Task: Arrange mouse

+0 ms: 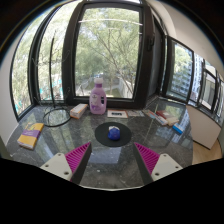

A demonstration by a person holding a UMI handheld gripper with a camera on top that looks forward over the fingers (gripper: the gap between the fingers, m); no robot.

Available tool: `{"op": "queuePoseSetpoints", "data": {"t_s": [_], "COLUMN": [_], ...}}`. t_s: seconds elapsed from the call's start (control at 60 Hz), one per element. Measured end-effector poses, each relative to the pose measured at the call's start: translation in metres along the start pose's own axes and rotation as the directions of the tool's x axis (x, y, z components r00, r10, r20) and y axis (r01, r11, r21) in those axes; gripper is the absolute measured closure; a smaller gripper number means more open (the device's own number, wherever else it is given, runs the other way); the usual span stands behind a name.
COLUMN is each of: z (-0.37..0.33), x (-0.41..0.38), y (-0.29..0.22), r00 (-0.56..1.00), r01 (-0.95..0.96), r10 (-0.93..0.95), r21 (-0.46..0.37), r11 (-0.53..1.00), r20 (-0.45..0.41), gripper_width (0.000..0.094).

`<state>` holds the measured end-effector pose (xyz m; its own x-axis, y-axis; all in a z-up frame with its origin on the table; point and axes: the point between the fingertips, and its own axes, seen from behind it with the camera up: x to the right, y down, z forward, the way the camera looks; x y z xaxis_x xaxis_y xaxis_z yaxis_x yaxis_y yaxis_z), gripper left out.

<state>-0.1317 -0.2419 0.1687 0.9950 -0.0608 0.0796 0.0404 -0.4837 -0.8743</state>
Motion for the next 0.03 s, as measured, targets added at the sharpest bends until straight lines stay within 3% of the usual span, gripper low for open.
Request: {"op": "queuePoseSetpoints", "data": {"t_s": [0.033], "z": [-0.0009], "x": [0.0001], "y": [0.0004], "r00": [1.000], "r01": [0.002], "r10": [-0.002], "r21": [0.000], "r11": [1.000], "r20": [-0.003], "gripper_width": [0.0082]}}
